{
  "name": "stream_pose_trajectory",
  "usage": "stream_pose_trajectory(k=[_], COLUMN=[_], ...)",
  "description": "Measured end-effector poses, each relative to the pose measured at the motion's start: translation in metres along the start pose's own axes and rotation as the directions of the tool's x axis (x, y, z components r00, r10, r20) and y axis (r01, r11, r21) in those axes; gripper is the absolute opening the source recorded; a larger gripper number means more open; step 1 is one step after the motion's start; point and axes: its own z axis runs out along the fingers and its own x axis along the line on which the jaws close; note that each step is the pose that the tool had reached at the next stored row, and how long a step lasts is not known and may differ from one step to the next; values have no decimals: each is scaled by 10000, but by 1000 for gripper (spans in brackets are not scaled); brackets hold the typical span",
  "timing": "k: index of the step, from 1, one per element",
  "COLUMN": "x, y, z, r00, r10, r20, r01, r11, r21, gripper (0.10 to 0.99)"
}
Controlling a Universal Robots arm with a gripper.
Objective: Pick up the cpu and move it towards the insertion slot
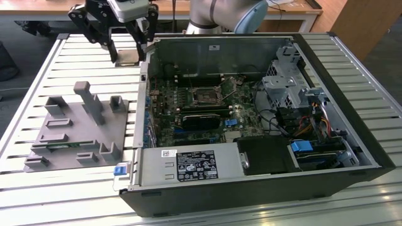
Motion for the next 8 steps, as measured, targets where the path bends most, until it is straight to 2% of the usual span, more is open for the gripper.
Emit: stream_pose_trajectory(k=[8], x=[-83], y=[23], z=[2], r00=[10000], r10=[0], r20=[0], r01=[0], r11=[10000], r21=[0], gripper=[541])
